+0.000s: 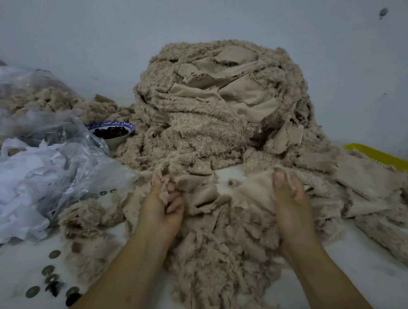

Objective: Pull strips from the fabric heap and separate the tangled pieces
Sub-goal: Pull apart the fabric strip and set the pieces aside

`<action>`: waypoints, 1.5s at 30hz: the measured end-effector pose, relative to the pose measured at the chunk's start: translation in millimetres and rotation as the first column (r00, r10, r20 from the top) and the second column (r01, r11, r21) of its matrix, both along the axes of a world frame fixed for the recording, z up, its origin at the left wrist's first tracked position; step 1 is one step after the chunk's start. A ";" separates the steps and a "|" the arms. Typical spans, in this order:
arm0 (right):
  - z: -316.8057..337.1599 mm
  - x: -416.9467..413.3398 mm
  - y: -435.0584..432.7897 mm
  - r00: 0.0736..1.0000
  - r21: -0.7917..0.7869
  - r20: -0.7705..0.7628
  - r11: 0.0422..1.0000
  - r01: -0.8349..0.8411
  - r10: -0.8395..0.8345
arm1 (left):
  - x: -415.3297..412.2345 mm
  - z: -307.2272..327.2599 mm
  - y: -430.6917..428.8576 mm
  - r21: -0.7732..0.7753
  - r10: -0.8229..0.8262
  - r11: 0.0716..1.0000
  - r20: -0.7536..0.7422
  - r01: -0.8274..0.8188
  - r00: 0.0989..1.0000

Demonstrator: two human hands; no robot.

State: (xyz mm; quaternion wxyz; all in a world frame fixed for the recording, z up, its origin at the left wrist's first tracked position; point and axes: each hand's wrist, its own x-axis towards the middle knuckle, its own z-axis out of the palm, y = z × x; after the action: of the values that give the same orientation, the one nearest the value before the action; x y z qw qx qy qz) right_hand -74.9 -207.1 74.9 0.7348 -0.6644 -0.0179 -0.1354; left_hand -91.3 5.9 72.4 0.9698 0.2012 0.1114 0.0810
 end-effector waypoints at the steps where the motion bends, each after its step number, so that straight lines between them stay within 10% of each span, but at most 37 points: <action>1: -0.8 2.9 -3.3 1.000 0.023 0.004 1.000 0.014 -0.014 | 0.2 -0.4 0.2 -0.003 -0.020 1.000 0.032 0.020 0.999; 5: -4.4 4.7 -0.7 1.000 0.065 -0.023 0.998 0.000 0.001 | -2.7 2.2 -22.0 0.293 -0.253 0.930 0.070 0.222 0.965; 12: -3.9 0.0 9.4 0.999 -0.009 0.038 1.000 -0.016 0.017 | -23.1 -6.4 -58.8 0.897 -0.380 0.390 -0.049 0.208 0.924; 17: -4.2 -1.6 10.4 1.000 -0.021 0.010 1.000 -0.005 0.006 | -15.2 -3.0 -49.2 0.752 -0.224 0.628 -0.073 0.201 0.972; 28: 7.3 5.3 -9.7 0.988 0.122 -0.021 0.981 0.152 -0.151 | -1.8 1.2 -23.5 0.648 -0.033 0.761 -0.012 0.032 0.999; 32: 1.8 3.0 -2.5 0.992 0.100 -0.056 0.988 0.120 -0.115 | -14.1 1.2 -49.6 0.880 -0.236 0.387 -0.192 0.273 0.953; 36: -0.2 3.0 4.8 0.999 0.129 -0.020 0.991 0.031 -0.028 | -21.2 -6.6 -61.3 0.986 -0.325 0.007 -0.153 0.164 0.933; 38: 0.4 2.8 4.8 0.999 0.194 -0.033 0.981 -0.018 0.025 | -21.3 -7.3 -57.4 0.983 -0.317 0.068 -0.141 0.171 0.938; 41: 2.7 -1.3 5.7 0.982 0.281 -0.022 0.944 -0.175 0.189 | -20.1 2.0 -50.5 0.805 -0.328 0.523 -0.111 0.279 0.938; 43: -0.7 -6.0 5.8 0.957 0.108 -0.008 0.952 -0.286 0.289 | -17.1 9.3 -43.4 0.512 -0.340 0.802 -0.034 0.308 0.940; 45: -2.0 -13.7 10.3 0.932 -0.162 -0.070 0.918 -0.362 0.355 | -14.3 11.4 -36.0 0.329 -0.338 0.891 0.024 0.312 0.941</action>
State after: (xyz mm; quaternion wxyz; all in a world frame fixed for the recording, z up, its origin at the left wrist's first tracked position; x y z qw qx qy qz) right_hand -88.6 -196.8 73.0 0.6873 -0.7132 -0.1365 0.0165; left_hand -105.6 -30.1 83.8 0.9277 0.3682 0.0223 -0.0574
